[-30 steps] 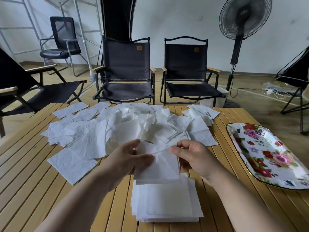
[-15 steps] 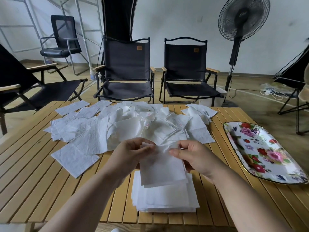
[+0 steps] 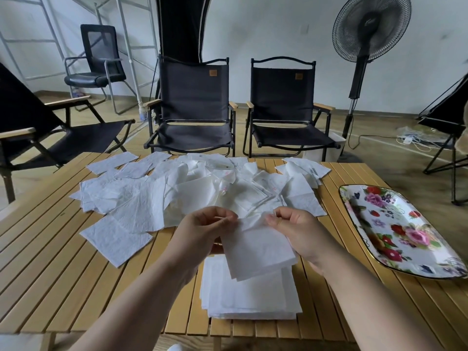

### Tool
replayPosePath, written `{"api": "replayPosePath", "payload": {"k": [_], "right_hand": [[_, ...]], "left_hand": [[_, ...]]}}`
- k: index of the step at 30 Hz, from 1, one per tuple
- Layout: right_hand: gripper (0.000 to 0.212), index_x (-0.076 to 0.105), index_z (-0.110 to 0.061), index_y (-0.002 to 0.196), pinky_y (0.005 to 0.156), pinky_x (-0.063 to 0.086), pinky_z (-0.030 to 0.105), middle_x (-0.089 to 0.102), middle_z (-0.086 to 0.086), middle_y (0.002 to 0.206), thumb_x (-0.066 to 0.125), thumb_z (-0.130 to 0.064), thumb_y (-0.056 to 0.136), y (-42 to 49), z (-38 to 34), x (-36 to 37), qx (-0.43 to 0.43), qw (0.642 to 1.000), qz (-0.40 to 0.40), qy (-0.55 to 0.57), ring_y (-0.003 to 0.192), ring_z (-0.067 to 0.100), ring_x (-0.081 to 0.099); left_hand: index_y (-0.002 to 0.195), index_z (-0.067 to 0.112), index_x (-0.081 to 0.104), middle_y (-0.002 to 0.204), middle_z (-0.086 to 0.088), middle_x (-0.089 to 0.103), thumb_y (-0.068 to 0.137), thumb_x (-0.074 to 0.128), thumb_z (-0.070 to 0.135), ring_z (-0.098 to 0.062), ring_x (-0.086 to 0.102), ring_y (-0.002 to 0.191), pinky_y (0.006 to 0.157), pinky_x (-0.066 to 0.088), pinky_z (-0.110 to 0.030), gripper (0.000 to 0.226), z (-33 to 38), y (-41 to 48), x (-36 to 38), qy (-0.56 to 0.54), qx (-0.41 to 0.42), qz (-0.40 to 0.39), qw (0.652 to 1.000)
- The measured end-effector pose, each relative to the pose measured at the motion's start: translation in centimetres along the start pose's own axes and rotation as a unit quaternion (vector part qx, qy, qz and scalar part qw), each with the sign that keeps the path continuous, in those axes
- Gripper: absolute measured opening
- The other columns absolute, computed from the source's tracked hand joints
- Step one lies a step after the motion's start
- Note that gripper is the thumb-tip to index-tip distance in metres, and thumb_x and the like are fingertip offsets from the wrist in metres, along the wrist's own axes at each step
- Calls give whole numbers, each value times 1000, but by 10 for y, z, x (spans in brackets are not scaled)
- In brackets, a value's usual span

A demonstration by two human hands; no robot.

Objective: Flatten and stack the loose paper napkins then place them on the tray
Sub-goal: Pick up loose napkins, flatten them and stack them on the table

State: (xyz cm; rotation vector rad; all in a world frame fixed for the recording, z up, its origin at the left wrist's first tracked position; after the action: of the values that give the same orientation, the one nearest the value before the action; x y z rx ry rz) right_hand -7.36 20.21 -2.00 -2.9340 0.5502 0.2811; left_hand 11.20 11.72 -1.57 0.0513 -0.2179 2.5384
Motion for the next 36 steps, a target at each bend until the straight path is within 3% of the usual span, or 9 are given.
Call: {"api": "replayPosePath", "payload": {"k": [7,11,14,17,21,24,28,32,36], "right_hand": [[13,75,-9,98,70,53,30,77,13,98,66,-18,96,-2,3,-6,52,998,-13,41,89,27,73],[10,71,-9,94,58,48,30,72,8,82,68,-18,95,-9,15,-7,96,995,-37,-15,70,23,66],[11,71,-13,92,49,44,25,69,-2,69,69,-23,95,-12,23,-8,88,982,-47,-162,55,14,63],[11,70,-21,88,57,46,24,67,-4,65,69,-29,94,-12,27,-2,56,966,-33,-249,56,10,63],[10,74,-32,83,76,50,27,68,-13,89,70,-37,91,-7,33,7,26,951,-8,-309,86,6,62],[10,79,-34,94,85,48,22,71,-19,99,69,-36,93,-6,30,8,21,953,-8,-303,98,-2,61],[13,79,-32,102,75,38,9,63,-18,102,71,-34,93,-8,20,8,-13,957,15,-289,93,-5,57],[4,76,-28,90,66,41,15,65,-10,89,72,-28,91,-10,13,5,-25,965,33,-258,79,2,60],[12,70,-23,85,57,42,21,65,-5,72,64,-26,95,-13,21,1,56,951,-4,-304,64,8,59]], "left_hand": [[114,17,68,99,-12,75,81,80,18,-30,74,88,77,61,-41,36,-7,-2,-1,49,-78,-88,992],[115,12,68,102,-18,75,80,81,8,-35,73,94,88,59,-51,38,-16,-3,-3,76,-102,-105,986],[107,12,69,89,-13,76,82,79,8,-29,73,77,79,62,-43,27,-22,-3,-7,150,-111,-91,978],[101,18,63,81,-8,73,86,77,10,-20,68,59,64,60,-32,22,-30,-3,-8,253,-125,-80,956],[116,14,62,84,-8,76,97,64,23,-15,70,57,55,55,-23,22,-37,0,-6,353,-115,-74,926],[106,17,70,77,1,74,99,58,28,-8,65,53,47,48,-18,17,-36,3,-9,426,-71,-58,900],[97,20,73,62,11,62,100,56,33,4,52,39,41,36,-10,21,-32,6,-14,458,-28,-37,888],[100,25,73,62,12,63,99,57,35,6,53,42,46,38,-11,19,-29,8,-17,453,-2,-19,891],[96,27,71,80,10,73,99,56,30,0,59,49,54,46,-17,15,-33,11,-15,431,1,-27,902]]}}
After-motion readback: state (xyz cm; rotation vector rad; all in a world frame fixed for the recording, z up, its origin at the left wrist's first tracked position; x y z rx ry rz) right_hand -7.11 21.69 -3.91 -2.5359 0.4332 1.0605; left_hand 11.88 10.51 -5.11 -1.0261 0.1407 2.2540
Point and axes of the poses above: each hand's wrist, its own y-axis towards the middle knuckle, its own x-axis out of the palm, z = x × y, the point moved 4 cm from there along y, towards the middle knuckle
